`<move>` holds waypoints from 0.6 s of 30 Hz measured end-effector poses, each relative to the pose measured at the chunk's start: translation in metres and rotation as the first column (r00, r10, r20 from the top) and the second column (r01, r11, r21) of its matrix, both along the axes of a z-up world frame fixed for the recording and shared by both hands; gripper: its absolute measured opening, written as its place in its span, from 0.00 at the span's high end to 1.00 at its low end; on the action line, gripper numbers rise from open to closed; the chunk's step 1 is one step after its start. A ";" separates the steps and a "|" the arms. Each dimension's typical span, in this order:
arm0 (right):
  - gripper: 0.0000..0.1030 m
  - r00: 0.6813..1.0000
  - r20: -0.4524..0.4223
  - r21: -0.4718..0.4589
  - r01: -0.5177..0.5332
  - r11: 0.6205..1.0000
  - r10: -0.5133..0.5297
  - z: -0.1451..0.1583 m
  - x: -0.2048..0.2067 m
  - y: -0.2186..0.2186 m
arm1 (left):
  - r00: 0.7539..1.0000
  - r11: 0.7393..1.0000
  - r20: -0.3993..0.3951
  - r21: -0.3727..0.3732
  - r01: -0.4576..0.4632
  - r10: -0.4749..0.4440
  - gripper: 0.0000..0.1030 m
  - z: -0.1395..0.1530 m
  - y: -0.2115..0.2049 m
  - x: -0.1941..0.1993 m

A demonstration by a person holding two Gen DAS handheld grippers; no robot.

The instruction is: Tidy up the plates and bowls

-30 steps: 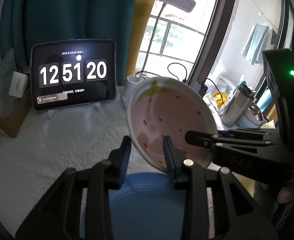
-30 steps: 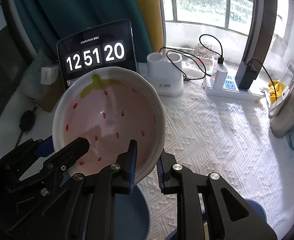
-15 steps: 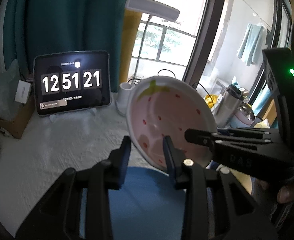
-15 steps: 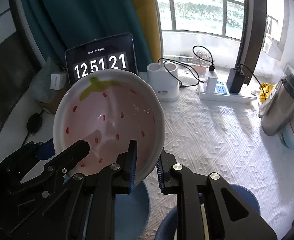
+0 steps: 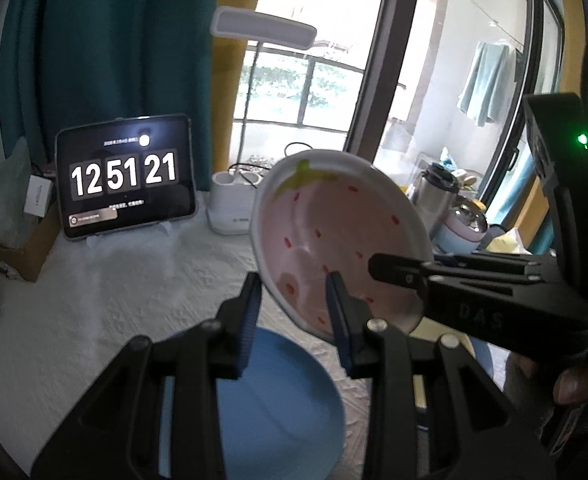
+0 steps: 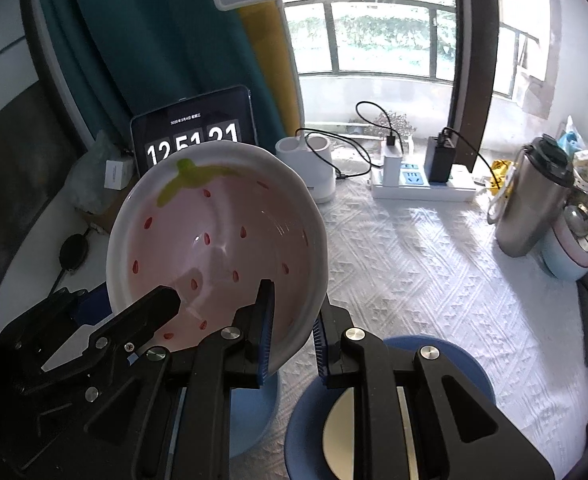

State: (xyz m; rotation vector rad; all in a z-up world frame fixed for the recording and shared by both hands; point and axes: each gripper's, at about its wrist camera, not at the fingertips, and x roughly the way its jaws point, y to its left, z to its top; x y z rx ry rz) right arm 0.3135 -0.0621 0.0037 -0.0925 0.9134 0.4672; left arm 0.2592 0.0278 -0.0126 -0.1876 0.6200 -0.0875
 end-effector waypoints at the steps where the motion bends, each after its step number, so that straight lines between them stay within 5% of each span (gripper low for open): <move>1: 0.81 1.000 0.002 0.001 0.003 1.000 -0.003 0.001 -0.002 -0.003 | 1.000 1.000 0.001 0.000 0.003 -0.003 0.67 0.000 -0.002 -0.001; 18: 0.81 0.997 0.022 0.020 0.067 0.998 -0.068 0.011 -0.025 -0.054 | 0.997 0.997 -0.003 0.015 0.075 -0.075 0.67 0.005 -0.052 -0.014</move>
